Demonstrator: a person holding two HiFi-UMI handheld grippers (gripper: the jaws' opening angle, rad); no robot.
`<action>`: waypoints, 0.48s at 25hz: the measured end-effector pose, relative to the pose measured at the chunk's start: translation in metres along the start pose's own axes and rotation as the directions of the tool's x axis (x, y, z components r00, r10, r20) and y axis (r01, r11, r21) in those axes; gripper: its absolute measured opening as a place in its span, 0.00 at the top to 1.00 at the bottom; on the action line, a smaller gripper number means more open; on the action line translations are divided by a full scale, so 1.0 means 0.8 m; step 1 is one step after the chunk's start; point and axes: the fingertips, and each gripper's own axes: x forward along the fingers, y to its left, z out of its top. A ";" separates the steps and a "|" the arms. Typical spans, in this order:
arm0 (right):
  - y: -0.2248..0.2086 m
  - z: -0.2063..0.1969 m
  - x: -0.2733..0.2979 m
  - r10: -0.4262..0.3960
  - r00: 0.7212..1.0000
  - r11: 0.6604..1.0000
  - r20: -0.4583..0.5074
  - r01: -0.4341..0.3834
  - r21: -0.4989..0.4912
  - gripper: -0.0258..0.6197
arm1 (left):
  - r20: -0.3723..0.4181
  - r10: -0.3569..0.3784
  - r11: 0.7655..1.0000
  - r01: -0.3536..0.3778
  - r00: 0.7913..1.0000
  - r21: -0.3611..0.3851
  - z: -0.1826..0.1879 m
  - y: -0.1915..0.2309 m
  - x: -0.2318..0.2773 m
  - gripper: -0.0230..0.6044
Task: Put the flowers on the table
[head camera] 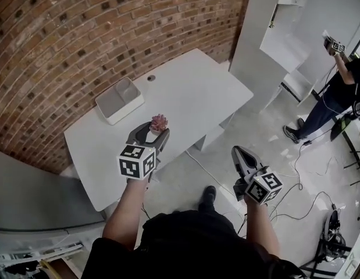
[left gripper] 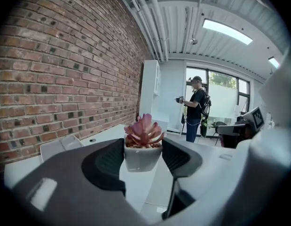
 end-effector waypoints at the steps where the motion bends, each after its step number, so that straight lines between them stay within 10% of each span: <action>1: -0.013 0.008 0.007 0.011 1.000 1.000 -0.001 -0.011 -0.005 0.94 | 0.005 0.007 1.000 -0.007 1.000 -0.004 0.008 -0.002 0.011 0.55; 12: -0.140 0.054 0.044 0.093 0.995 0.996 -0.017 -0.093 0.004 0.94 | 0.005 0.056 0.998 -0.056 0.998 0.007 0.061 -0.038 0.117 0.55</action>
